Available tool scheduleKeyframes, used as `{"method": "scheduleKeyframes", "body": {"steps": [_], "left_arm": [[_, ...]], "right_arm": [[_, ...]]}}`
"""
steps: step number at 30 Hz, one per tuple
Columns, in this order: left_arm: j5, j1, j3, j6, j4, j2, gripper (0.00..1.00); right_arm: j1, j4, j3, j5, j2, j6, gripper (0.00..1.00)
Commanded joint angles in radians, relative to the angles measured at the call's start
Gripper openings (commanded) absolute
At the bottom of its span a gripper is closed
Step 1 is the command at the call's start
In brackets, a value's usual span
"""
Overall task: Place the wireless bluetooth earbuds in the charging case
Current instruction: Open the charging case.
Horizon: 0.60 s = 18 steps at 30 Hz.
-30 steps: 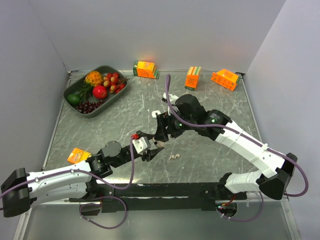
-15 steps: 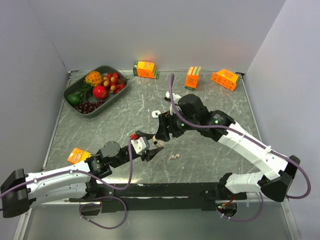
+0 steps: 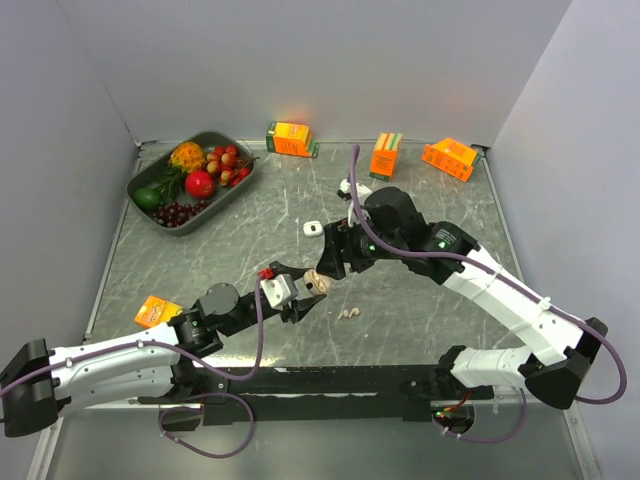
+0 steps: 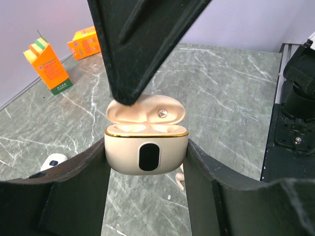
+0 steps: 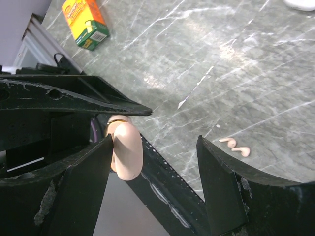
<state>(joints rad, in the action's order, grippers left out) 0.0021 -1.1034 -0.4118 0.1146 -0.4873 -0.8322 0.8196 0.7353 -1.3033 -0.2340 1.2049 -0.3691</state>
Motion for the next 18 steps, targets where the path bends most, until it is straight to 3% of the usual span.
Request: {"method": "scheduleKeyframes", "body": {"steps": [1,12,18], "left_arm": [[0.001,-0.004,0.002,-0.013,-0.047,0.041,0.01],[0.001,-0.004,0.002,-0.013,-0.054,0.035,0.01],[-0.001,-0.003,-0.010,-0.015,-0.074,0.027,0.01]], "right_arm": [[-0.025,0.018,0.006,0.028,-0.045,0.007,0.76],[-0.028,-0.108,0.036,-0.134,-0.085,-0.031,0.75],[-0.028,-0.149,0.061,-0.188,-0.056,-0.054,0.65]]}}
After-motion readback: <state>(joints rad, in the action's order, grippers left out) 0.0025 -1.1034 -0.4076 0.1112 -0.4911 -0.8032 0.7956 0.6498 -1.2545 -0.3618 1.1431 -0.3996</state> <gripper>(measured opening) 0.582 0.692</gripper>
